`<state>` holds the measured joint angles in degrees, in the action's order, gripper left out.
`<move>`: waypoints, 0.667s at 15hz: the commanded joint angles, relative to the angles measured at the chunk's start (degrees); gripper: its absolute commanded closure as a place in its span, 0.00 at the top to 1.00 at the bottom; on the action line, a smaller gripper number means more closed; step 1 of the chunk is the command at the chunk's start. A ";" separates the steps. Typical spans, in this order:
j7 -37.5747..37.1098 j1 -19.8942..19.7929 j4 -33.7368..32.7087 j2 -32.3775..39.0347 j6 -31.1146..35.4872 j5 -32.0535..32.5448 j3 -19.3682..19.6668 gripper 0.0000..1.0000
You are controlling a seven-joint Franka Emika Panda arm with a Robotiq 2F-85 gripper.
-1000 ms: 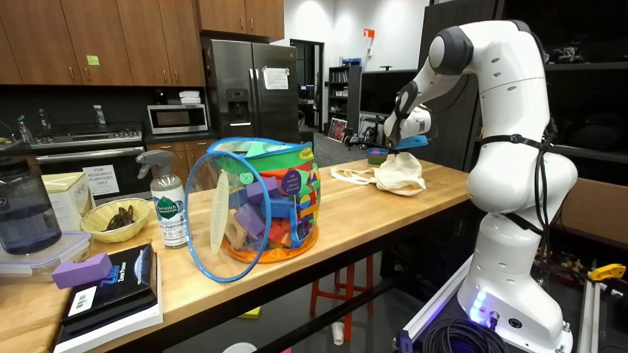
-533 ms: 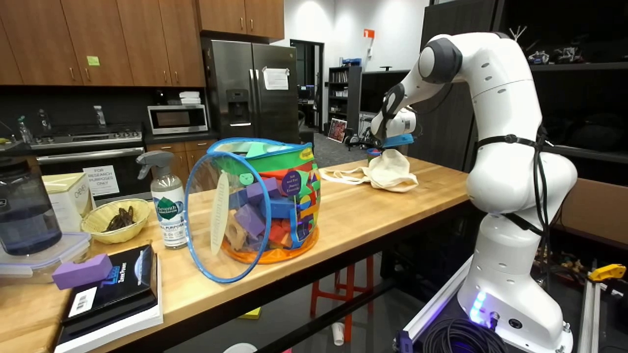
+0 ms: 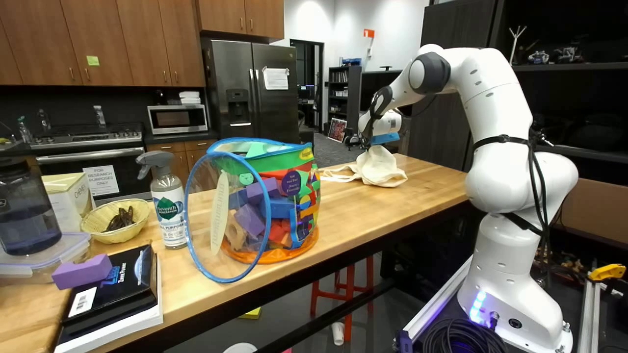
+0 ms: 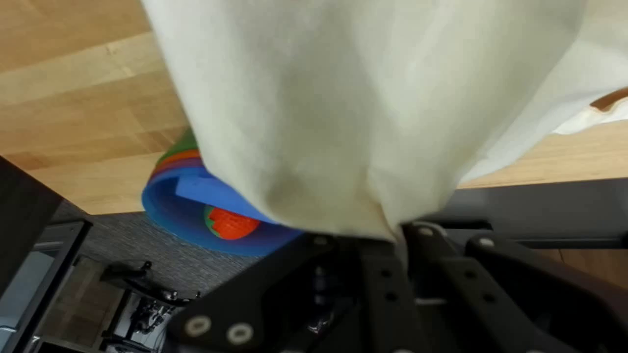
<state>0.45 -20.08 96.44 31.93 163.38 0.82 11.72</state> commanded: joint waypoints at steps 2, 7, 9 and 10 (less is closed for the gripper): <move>3.18 -0.55 -7.83 3.39 -2.34 -1.07 -2.73 0.01; 5.18 0.49 -10.65 3.39 -2.81 -1.46 -6.24 0.01; 5.65 1.23 -10.93 2.76 -2.36 -1.52 -7.62 0.01; 5.77 1.75 -11.27 2.64 -2.38 -1.45 -8.16 0.01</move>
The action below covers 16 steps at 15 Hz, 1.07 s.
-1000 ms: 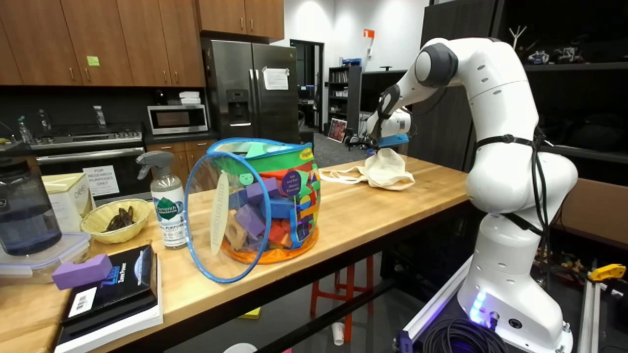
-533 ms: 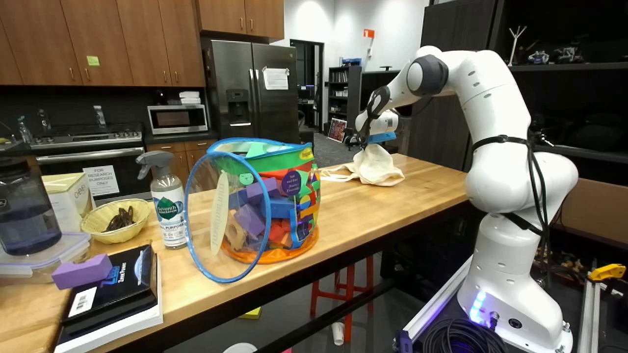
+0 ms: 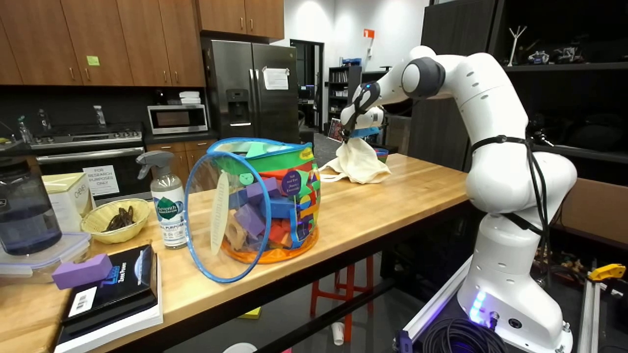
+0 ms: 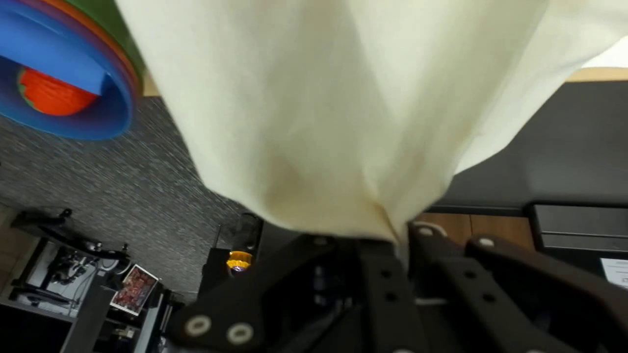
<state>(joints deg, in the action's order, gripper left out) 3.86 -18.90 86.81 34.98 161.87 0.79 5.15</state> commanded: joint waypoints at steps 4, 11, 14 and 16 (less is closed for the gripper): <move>2.50 3.07 -1.99 -1.05 -0.82 -1.06 -3.30 0.01; 2.89 7.41 -0.64 -2.79 0.07 -0.91 -5.86 0.01; 2.82 9.12 -0.32 -3.34 0.42 -0.72 -6.47 0.01; 2.70 10.23 -0.08 -3.73 0.59 -0.61 -6.80 0.01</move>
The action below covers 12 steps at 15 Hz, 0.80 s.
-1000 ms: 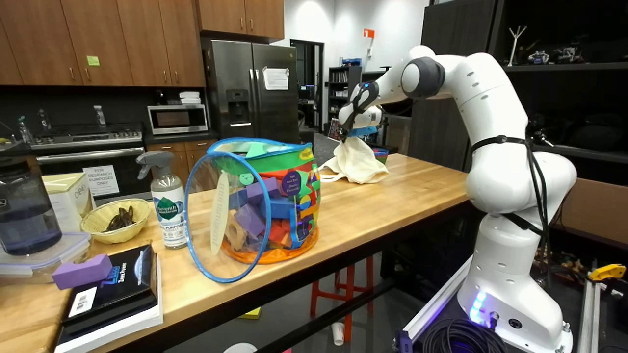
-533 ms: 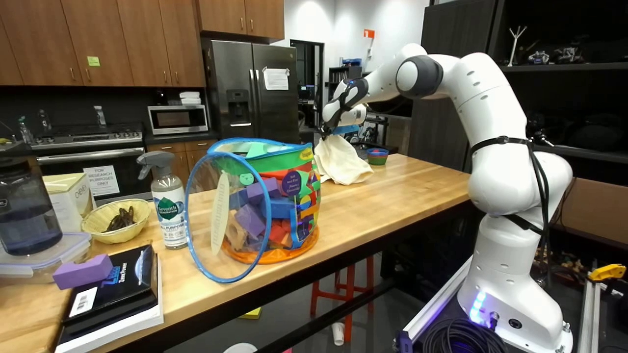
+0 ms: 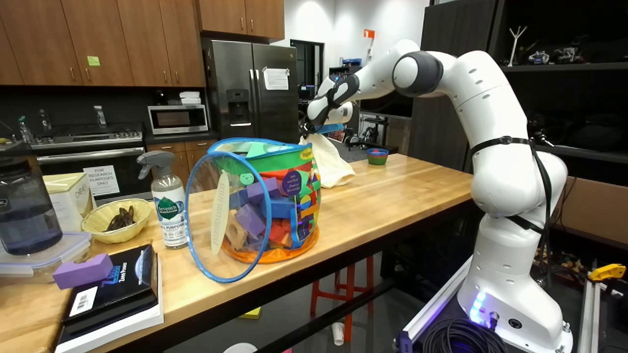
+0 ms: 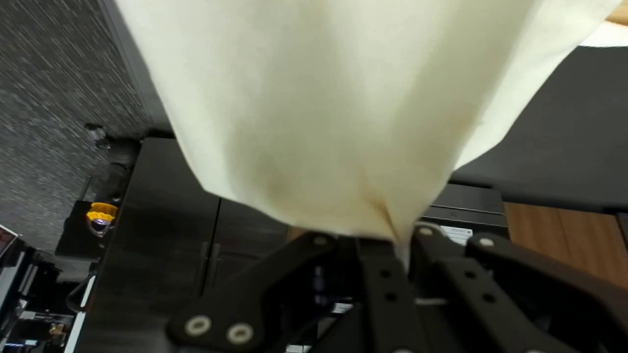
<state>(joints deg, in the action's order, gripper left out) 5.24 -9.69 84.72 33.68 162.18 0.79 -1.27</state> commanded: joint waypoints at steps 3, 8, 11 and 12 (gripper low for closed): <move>2.33 2.31 3.46 -3.63 1.16 -0.61 -1.74 0.01; 4.23 3.68 6.30 -5.60 2.78 -0.71 -3.99 0.01; 6.62 2.85 10.81 -8.20 3.39 -1.90 -6.94 0.01; 6.59 2.89 12.58 -9.08 3.54 -2.03 -7.29 0.01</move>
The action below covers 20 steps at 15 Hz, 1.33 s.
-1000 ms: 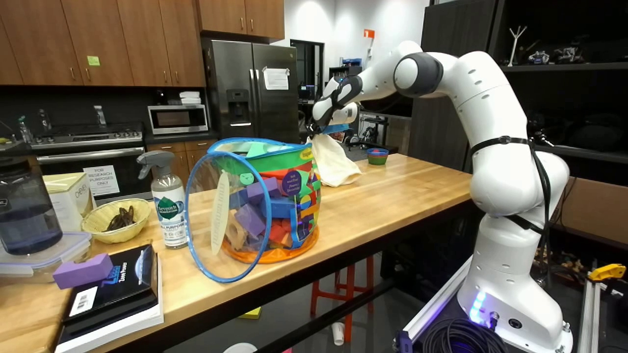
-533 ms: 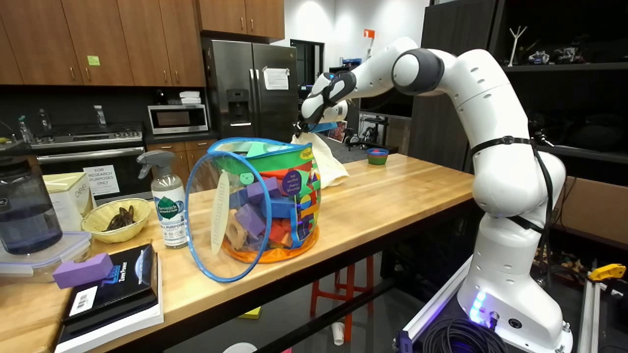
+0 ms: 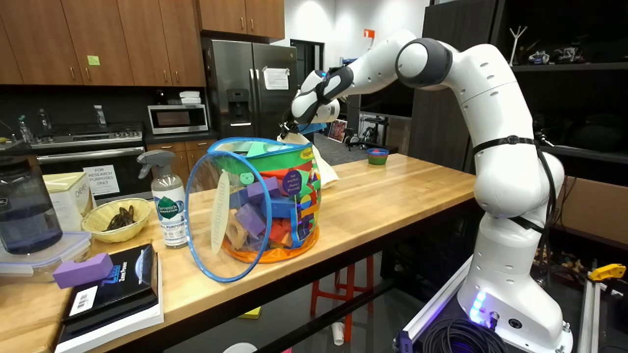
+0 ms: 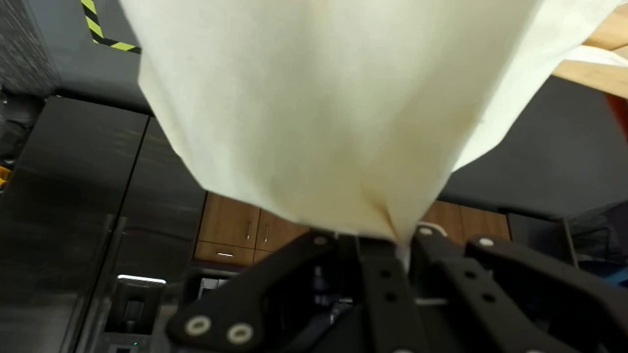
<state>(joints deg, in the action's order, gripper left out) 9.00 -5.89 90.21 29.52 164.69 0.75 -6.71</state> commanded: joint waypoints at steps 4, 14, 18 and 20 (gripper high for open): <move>1.40 -0.78 13.73 -8.56 0.81 -2.57 -1.40 0.01; -4.38 1.98 30.59 -18.98 -1.22 -0.64 4.84 0.01; -5.19 3.39 36.48 -22.83 -3.30 0.48 5.59 0.01; -6.18 3.99 38.95 -24.56 -4.96 1.00 5.92 0.01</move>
<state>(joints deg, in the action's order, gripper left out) 5.14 -3.46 124.07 9.75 162.49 0.01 -2.28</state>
